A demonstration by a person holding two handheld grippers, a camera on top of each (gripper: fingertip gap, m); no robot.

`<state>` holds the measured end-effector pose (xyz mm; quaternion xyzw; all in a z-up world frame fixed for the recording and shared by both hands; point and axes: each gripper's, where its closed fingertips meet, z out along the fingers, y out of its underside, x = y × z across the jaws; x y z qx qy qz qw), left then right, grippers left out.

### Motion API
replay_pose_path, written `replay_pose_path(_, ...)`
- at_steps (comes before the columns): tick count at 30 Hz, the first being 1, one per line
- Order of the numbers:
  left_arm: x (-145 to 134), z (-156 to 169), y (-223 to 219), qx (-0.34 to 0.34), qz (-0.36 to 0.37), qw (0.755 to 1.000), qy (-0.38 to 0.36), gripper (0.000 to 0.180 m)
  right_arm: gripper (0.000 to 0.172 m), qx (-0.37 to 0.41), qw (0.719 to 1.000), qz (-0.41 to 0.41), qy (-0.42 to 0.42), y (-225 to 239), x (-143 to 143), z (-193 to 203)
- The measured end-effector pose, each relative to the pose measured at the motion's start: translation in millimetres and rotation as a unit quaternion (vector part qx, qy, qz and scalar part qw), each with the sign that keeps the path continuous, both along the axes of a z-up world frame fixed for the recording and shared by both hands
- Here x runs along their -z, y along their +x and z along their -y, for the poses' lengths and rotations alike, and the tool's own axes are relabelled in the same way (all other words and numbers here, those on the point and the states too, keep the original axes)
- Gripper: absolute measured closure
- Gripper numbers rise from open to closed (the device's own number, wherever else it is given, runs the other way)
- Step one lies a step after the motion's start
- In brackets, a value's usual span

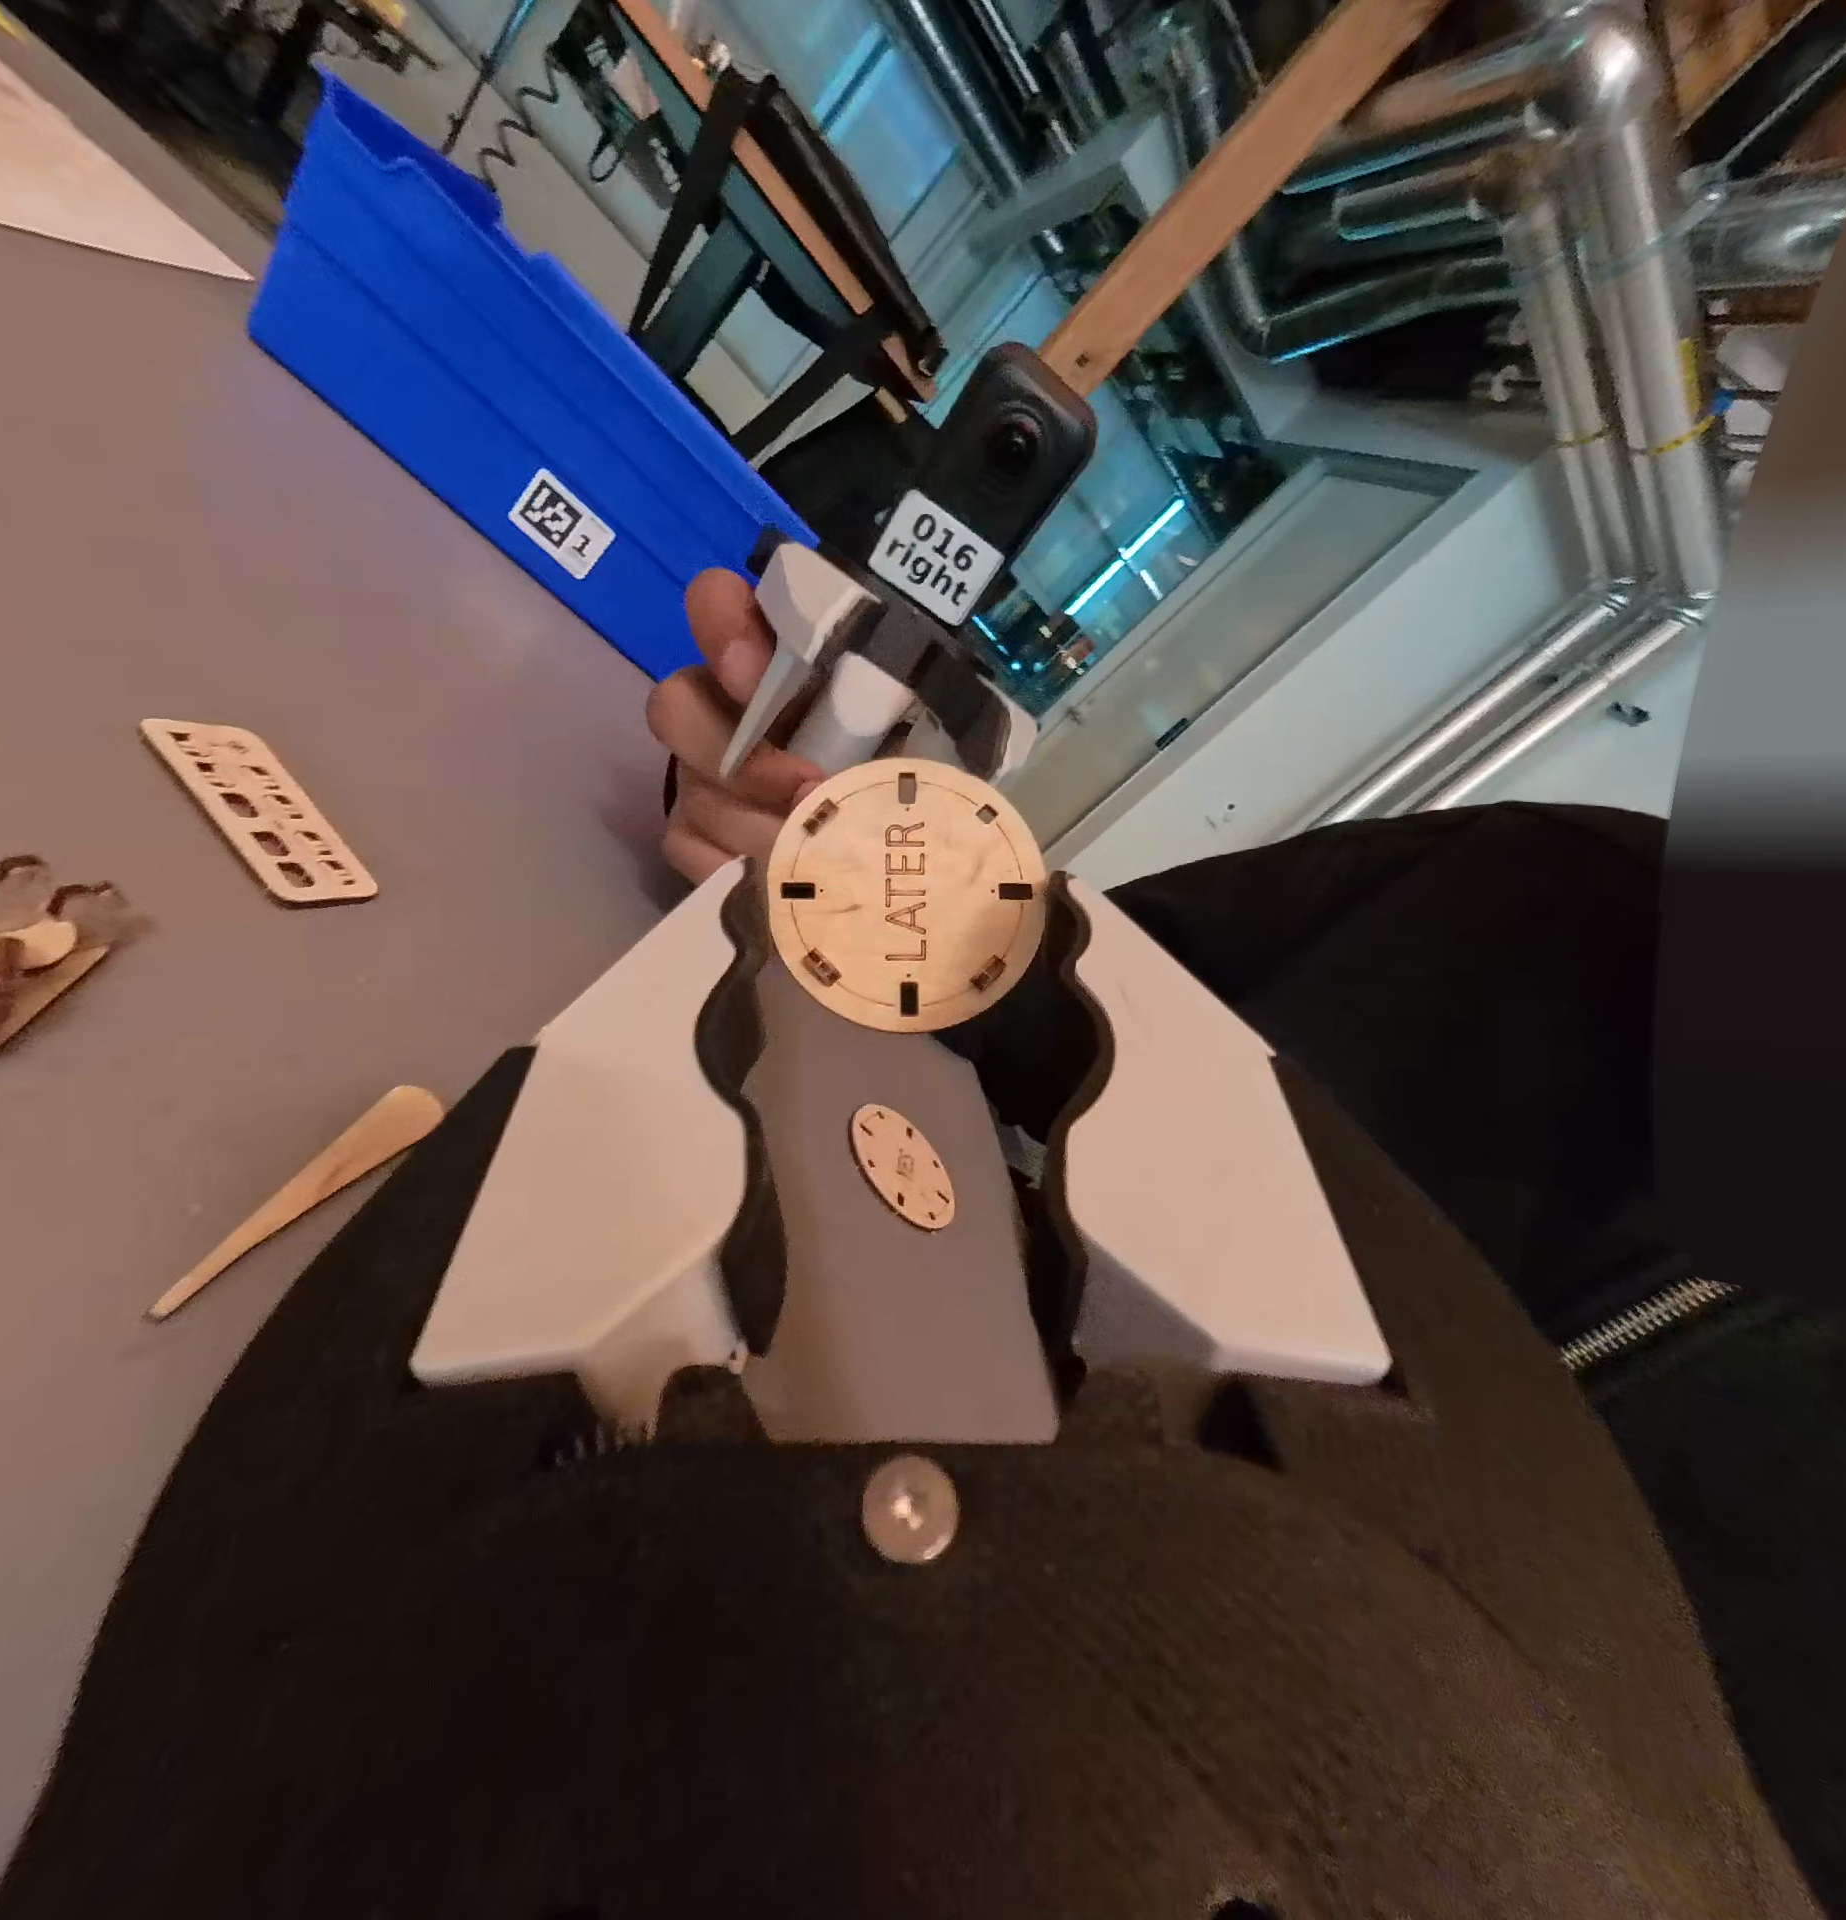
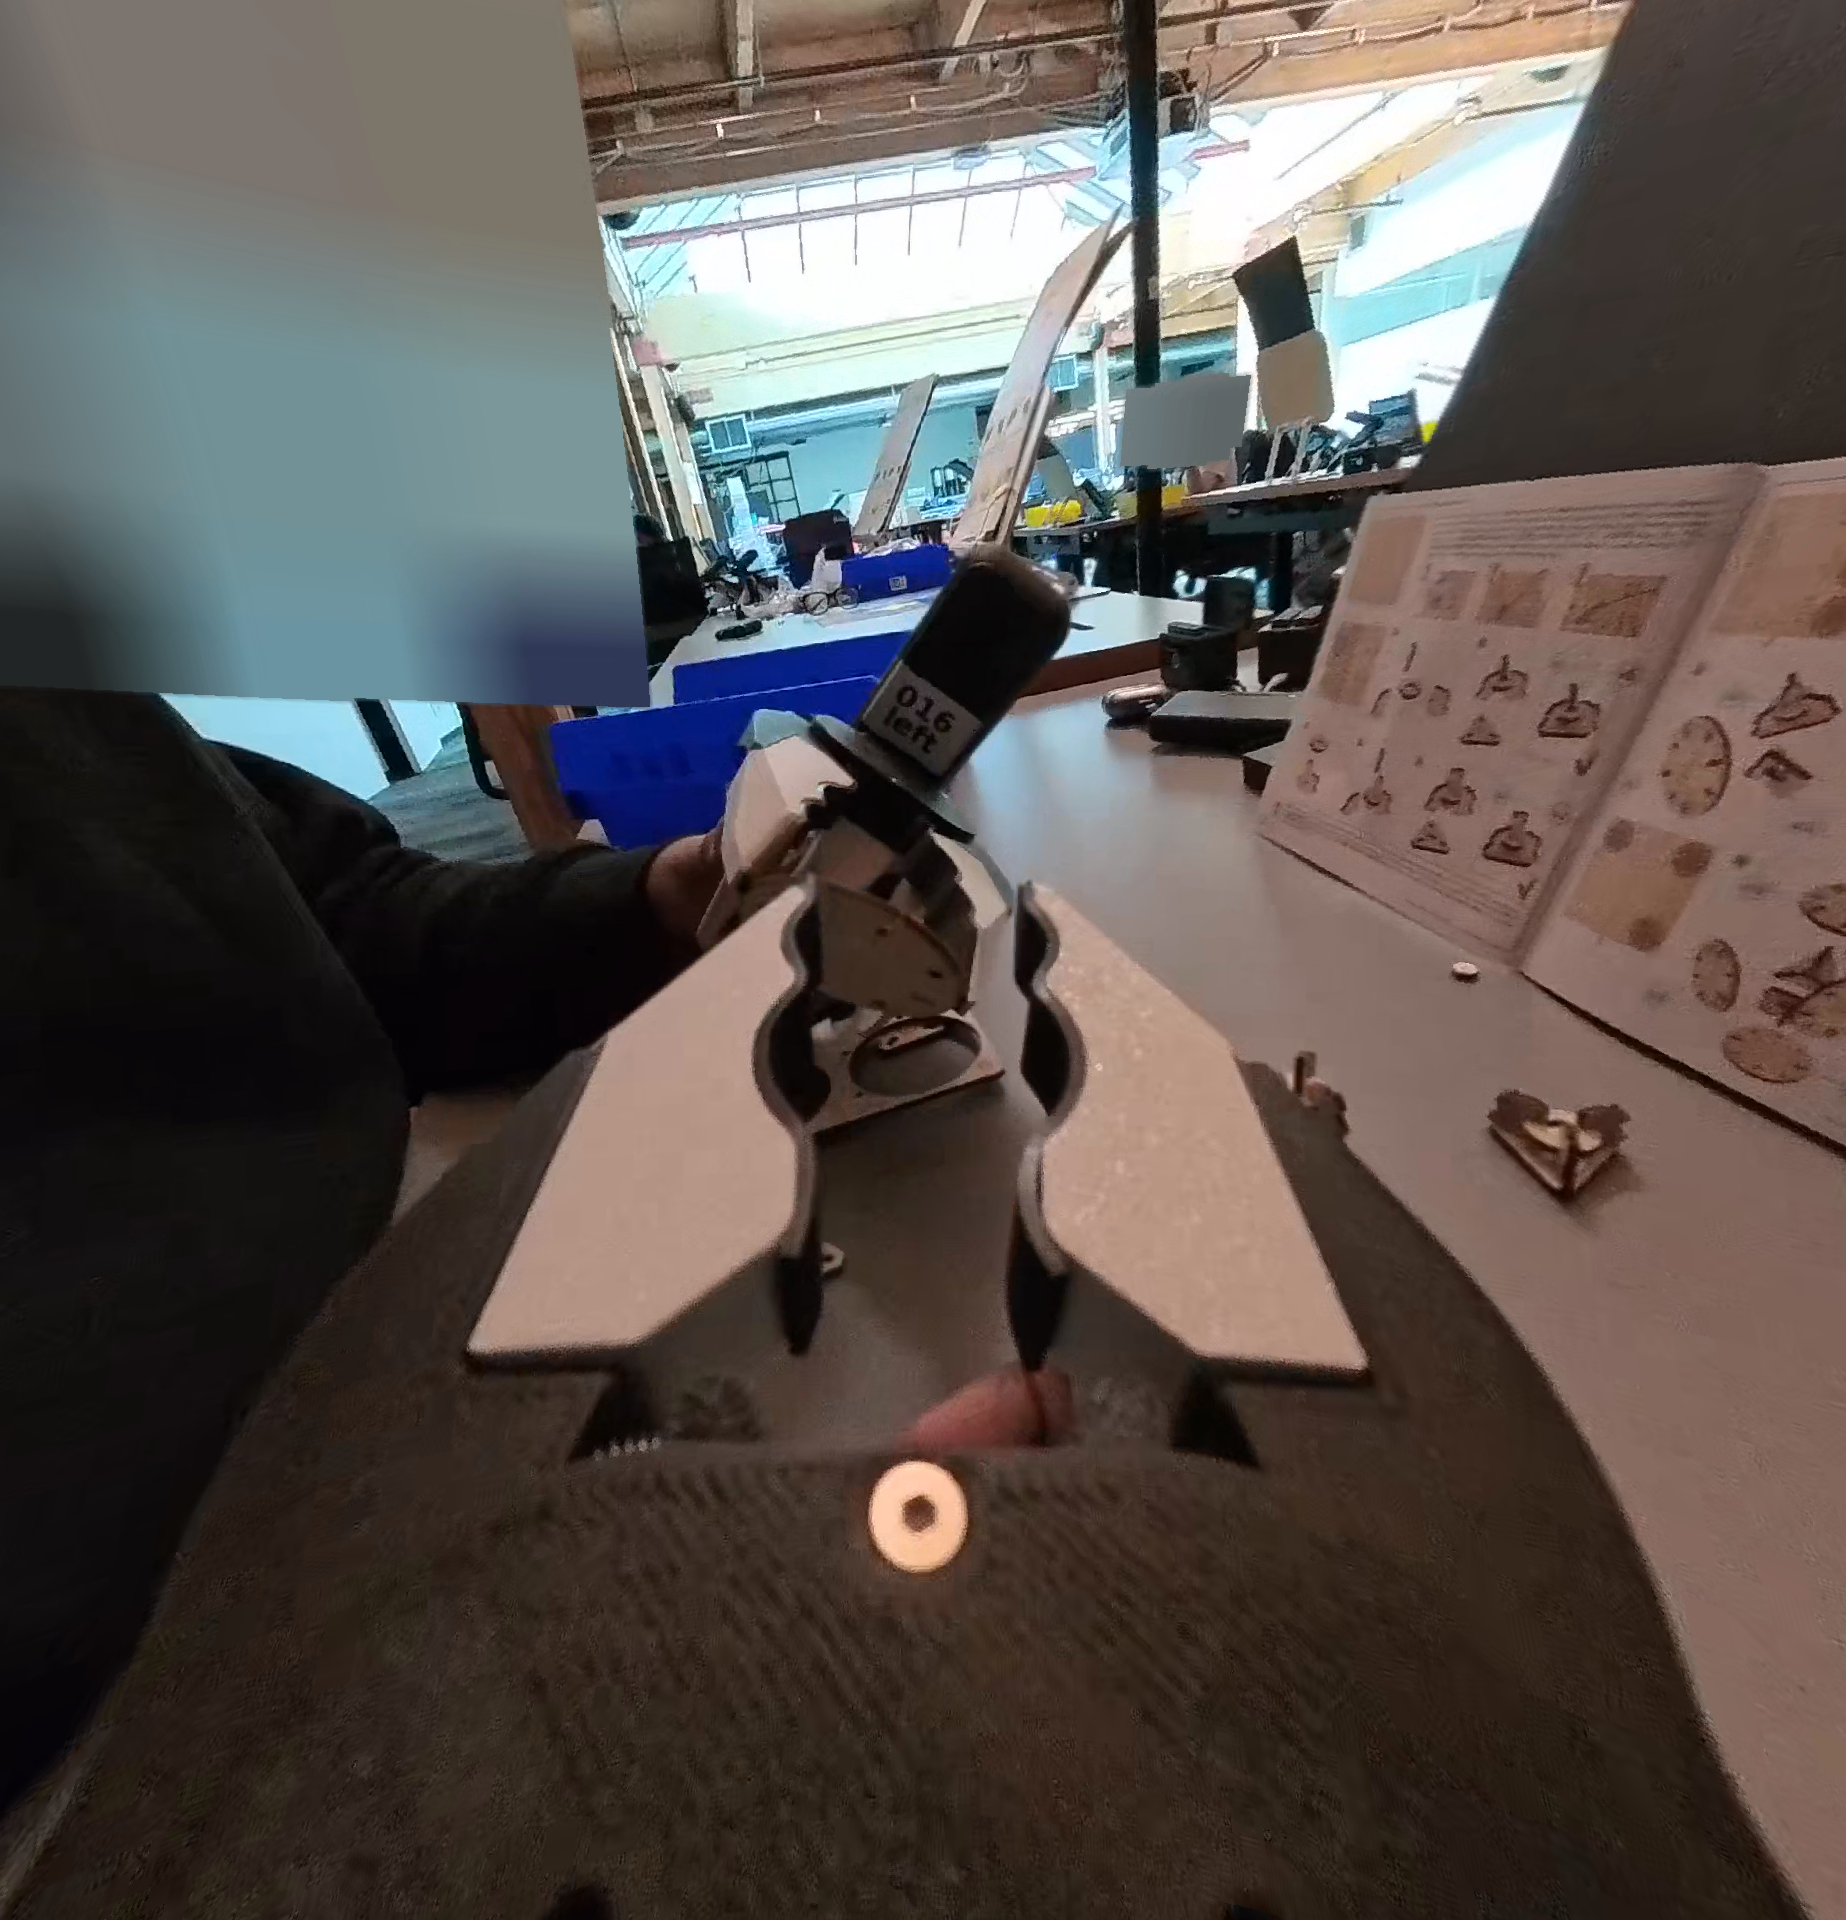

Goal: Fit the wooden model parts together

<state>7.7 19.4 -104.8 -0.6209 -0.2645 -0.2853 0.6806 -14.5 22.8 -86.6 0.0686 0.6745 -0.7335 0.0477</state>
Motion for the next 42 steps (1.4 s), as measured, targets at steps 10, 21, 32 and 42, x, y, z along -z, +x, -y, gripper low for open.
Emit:
replay_pose_path(10,-2,1,-6,-0.052,-0.067,0.996,-0.028,0.128,0.137,-0.009,0.995,0.085,-0.056,-6,-9,1)
replay_pose_path(21,14,18,-35,-0.264,-0.415,0.805,-0.332,0.128,0.138,0.061,0.987,0.145,-0.042,-25,-1,15)
replay_pose_path(32,-3,2,-15,-0.23,-0.431,0.841,-0.233,0.129,0.172,0.064,0.998,0.006,0.024,-7,5,24)
replay_pose_path(42,-25,5,7,-0.114,-0.294,0.947,-0.056,0.176,0.171,0.01,0.986,-0.162,0.019,29,-8,16)
